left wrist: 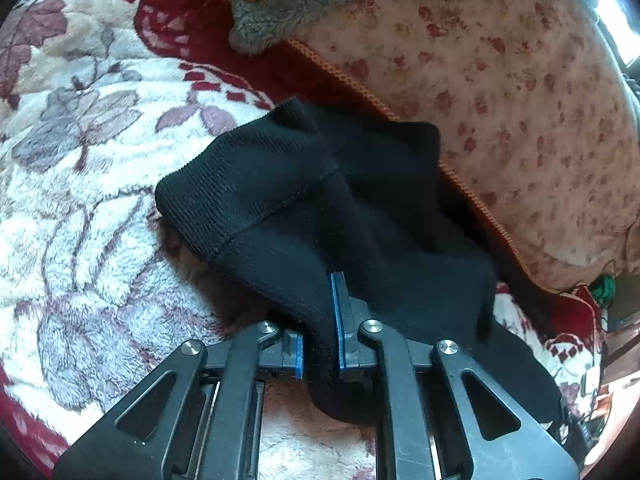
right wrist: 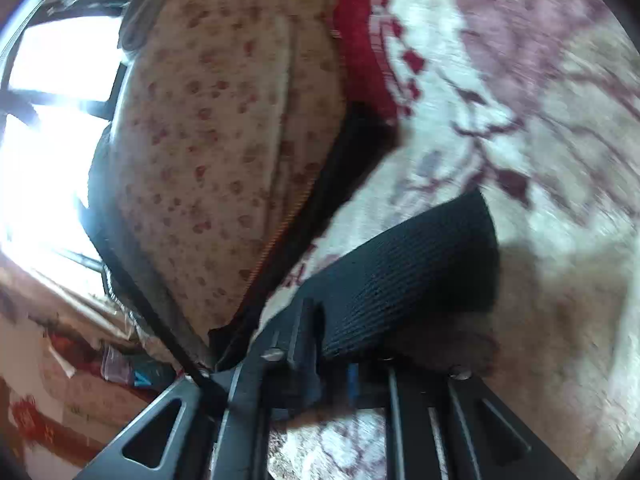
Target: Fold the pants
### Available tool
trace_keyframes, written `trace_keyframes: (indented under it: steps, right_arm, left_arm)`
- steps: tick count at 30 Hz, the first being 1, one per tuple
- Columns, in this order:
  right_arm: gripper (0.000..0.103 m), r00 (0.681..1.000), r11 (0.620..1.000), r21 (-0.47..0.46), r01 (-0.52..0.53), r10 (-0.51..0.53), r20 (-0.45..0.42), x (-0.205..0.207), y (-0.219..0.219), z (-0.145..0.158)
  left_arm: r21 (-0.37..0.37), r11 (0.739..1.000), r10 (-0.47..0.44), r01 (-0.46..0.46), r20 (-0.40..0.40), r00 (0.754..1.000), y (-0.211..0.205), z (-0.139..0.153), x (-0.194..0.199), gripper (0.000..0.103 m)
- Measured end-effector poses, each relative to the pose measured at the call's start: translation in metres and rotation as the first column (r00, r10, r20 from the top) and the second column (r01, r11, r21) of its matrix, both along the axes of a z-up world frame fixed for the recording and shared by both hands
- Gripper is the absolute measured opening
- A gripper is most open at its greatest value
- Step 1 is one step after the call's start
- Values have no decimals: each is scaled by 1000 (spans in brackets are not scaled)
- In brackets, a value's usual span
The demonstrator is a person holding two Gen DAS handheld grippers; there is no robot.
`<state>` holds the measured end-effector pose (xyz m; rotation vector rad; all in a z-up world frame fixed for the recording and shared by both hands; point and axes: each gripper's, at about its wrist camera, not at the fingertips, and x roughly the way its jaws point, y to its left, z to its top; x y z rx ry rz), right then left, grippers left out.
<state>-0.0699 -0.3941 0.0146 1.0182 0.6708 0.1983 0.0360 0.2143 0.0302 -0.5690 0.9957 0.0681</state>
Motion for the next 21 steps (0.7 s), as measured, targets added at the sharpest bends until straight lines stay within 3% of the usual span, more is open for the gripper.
trace_keyframes:
  steps: [11,14,17,21]
  right_arm:
    - [7,979,989,-111,-99,116,164,-13,18,78]
    - [7,981,975,-174,-141,161,107,-33,26,77]
    - [7,985,937,-303,-173,164,-56,-48,29,50]
    - [8,967,941,-296,-163,92,-237,-59,16,13]
  left_arm:
    - [13,1000,-8,6,150,989,18,54,-51,7]
    - [13,1000,18,-20,153,988,35,52,-74,7]
    - [32,999,39,-42,98,994,47,33,-96,7]
    - [16,998,59,-59,51,997,57,12,-106,7]
